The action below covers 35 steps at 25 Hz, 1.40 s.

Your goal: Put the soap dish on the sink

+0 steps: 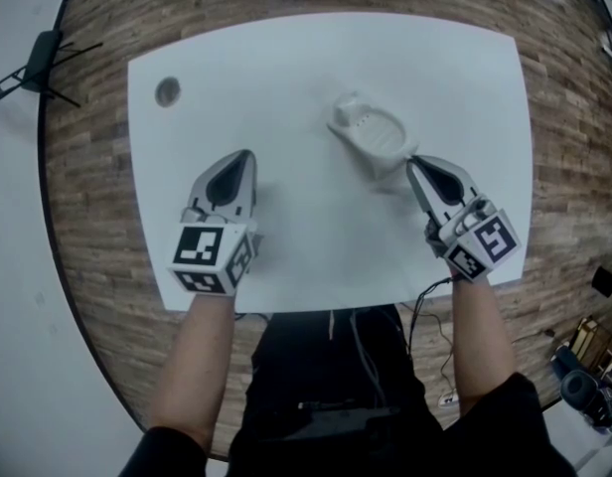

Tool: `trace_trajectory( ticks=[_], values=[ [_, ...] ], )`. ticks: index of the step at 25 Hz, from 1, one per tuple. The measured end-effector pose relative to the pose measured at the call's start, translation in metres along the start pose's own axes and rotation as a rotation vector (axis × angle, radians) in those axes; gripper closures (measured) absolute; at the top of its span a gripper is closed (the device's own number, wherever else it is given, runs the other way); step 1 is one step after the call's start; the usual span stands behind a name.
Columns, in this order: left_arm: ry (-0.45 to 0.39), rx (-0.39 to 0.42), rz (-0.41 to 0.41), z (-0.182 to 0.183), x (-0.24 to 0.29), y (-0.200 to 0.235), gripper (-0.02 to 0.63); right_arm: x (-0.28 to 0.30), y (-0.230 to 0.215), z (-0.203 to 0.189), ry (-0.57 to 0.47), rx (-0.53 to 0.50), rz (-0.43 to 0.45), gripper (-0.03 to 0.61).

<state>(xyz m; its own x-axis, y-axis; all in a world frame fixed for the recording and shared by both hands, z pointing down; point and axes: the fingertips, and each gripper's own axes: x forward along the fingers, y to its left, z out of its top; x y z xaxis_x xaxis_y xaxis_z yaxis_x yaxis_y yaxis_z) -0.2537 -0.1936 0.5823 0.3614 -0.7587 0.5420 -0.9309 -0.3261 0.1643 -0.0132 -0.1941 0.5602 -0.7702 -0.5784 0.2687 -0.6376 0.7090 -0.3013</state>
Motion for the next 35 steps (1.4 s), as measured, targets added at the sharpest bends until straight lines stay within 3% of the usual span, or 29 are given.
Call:
trace_trajectory(
  ticks=[35],
  values=[
    [-0.018, 0.011, 0.029, -0.006, -0.026, -0.006, 0.624, -0.004, 0.005, -0.031, 0.062, 0.01, -0.016, 0.548]
  ],
)
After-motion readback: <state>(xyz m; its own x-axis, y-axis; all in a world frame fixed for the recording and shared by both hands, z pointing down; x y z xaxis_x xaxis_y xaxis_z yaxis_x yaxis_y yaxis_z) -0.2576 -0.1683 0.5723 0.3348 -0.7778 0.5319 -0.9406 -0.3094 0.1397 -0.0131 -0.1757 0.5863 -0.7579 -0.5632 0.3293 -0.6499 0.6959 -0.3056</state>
